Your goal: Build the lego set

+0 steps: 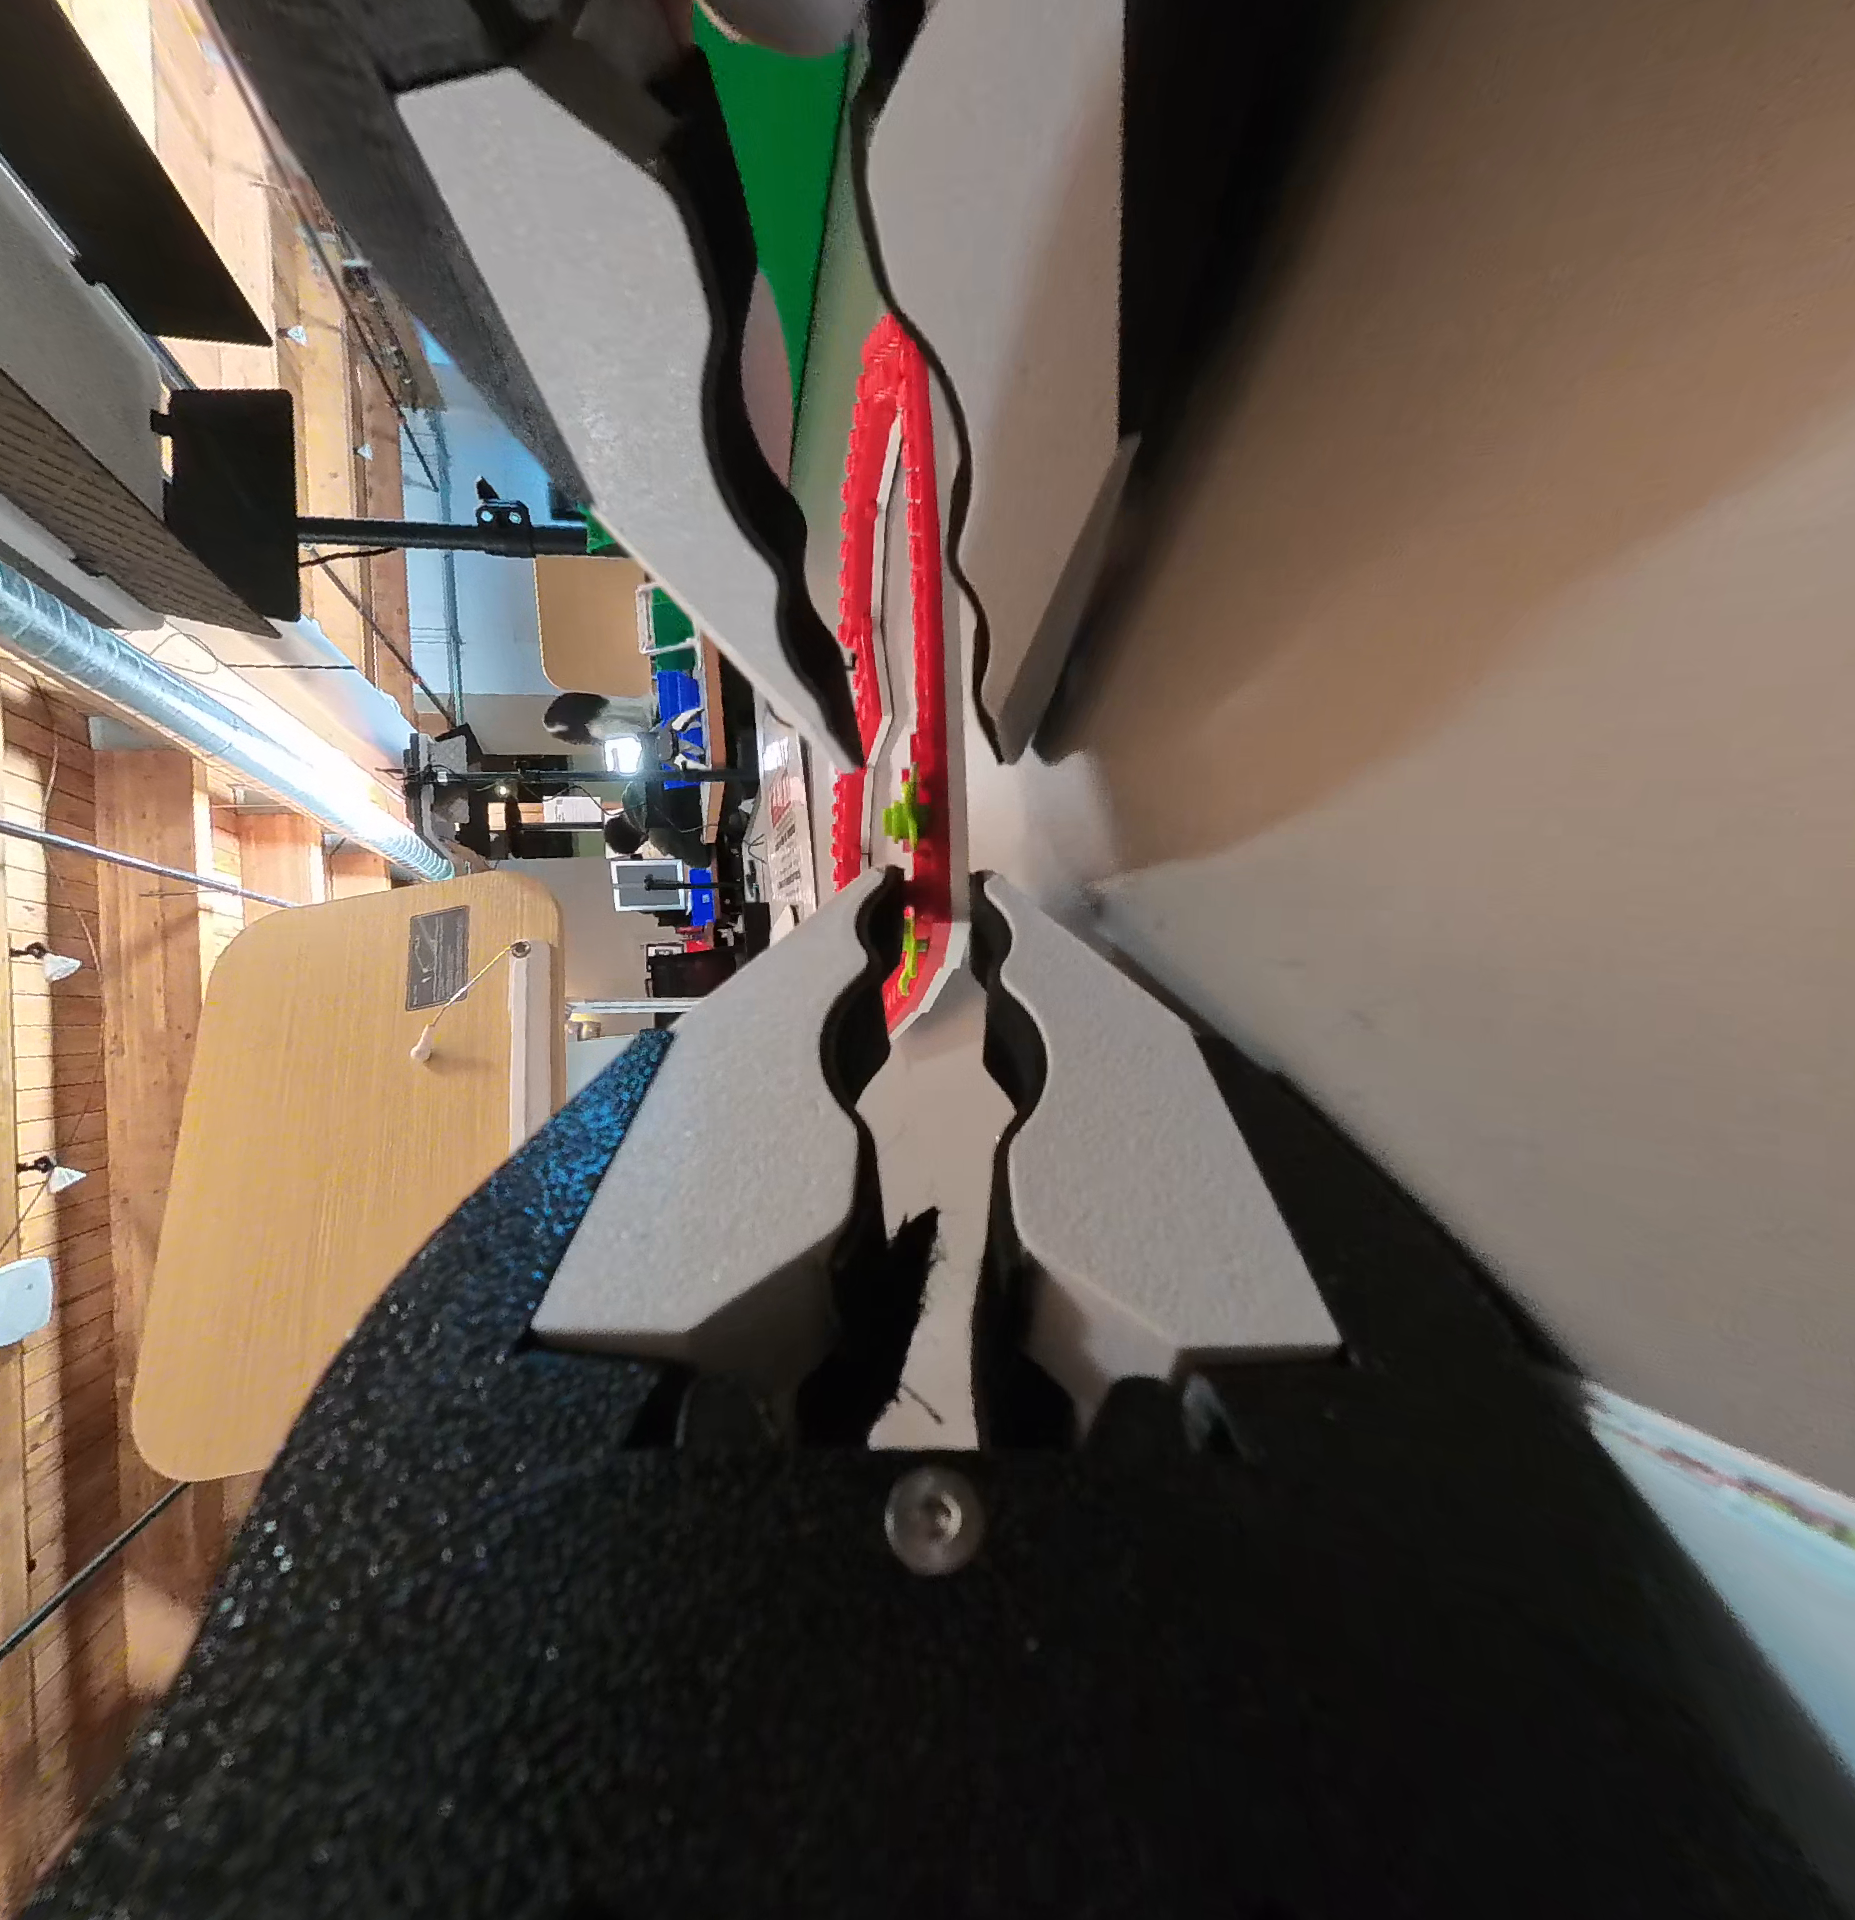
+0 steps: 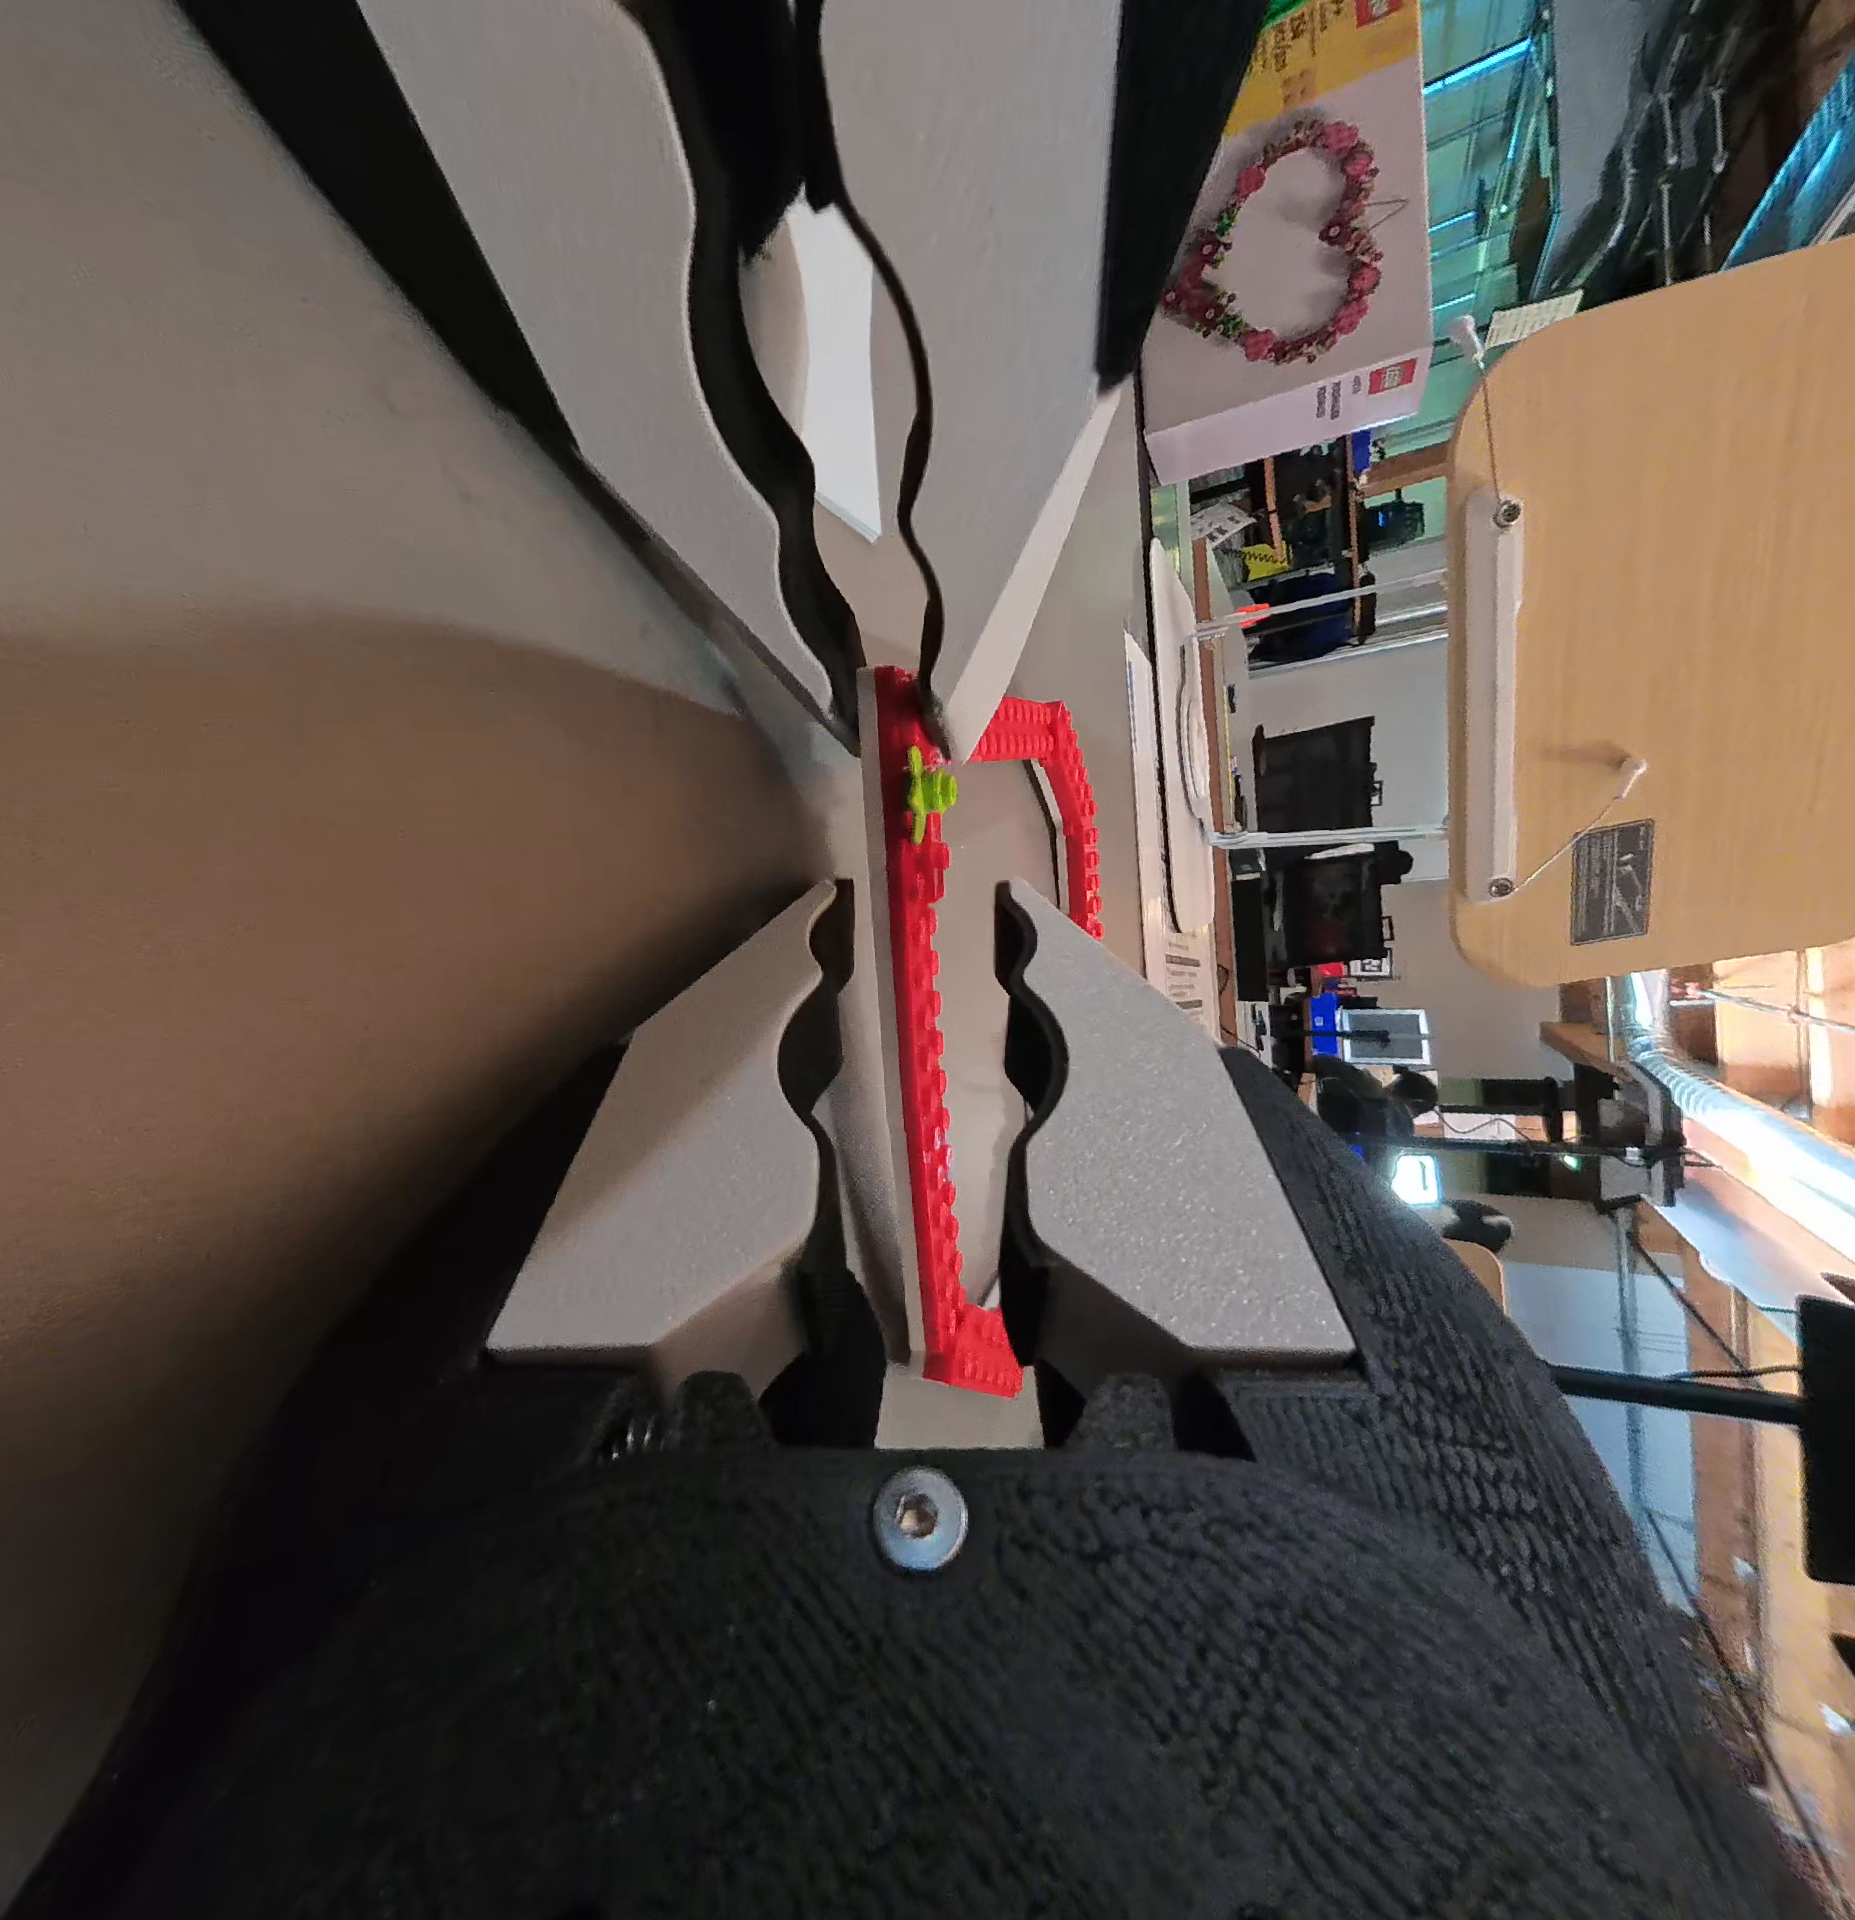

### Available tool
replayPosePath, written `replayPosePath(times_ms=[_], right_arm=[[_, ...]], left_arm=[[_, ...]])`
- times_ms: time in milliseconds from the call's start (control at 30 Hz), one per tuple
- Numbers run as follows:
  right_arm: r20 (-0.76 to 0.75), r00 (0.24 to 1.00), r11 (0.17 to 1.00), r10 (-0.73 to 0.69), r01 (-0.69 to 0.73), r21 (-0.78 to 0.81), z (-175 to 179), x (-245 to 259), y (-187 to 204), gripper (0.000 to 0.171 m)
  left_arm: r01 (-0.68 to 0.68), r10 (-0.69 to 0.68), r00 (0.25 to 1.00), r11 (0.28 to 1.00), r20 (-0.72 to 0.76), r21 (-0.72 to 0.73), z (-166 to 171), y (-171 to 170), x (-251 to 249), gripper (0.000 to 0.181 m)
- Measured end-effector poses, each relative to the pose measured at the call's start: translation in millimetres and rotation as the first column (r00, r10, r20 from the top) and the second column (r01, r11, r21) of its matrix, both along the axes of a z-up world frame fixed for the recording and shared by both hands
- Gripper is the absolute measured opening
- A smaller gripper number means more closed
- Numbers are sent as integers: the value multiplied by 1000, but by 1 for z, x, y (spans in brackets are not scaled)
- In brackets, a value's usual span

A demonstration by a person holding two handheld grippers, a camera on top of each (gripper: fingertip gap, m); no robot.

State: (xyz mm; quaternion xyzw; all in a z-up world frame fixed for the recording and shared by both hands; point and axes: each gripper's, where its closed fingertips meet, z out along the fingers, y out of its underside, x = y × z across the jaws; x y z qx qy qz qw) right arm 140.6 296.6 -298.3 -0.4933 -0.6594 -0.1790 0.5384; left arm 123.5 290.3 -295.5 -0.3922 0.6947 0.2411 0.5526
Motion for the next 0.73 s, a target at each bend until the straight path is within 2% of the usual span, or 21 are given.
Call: replayPosePath(times_ms=[133, 233, 400, 500, 600, 667, 733], right_arm=[[15, 1000, 1000, 4, -4, -2, -1, 1, 0, 10], [38, 999, 1000, 8, -9, 14, -2, 2, -1, 10], [56, 998, 999, 38, -36, -38, -6, 10, -4, 16], [88, 992, 994, 90, -84, -71, -5, 20, -8, 20], [93, 983, 976, 159, -142, -166, -4, 31, -17, 26], [30, 977, 932, 211, -192, -306, -2, 35, -30, 36], [-41, 981, 880, 192, -190, -435, 0, 41, -36, 47]], left_arm=[[-1, 1, 1000, 1000, 11, -6, 1, 0, -1, 10], [16, -14, 999, 998, 29, -57, -1, -3, 1, 12], [71, -33, 989, 958, 141, -277, 3, -23, 2, 43], [87, 0, 975, 920, 222, -383, 17, -30, -5, 49], [83, 60, 953, 890, 296, -448, 33, -32, -20, 52], [82, 116, 923, 873, 368, -480, 47, -31, -33, 53], [94, 175, 876, 852, 449, -515, 60, -30, -47, 53]])
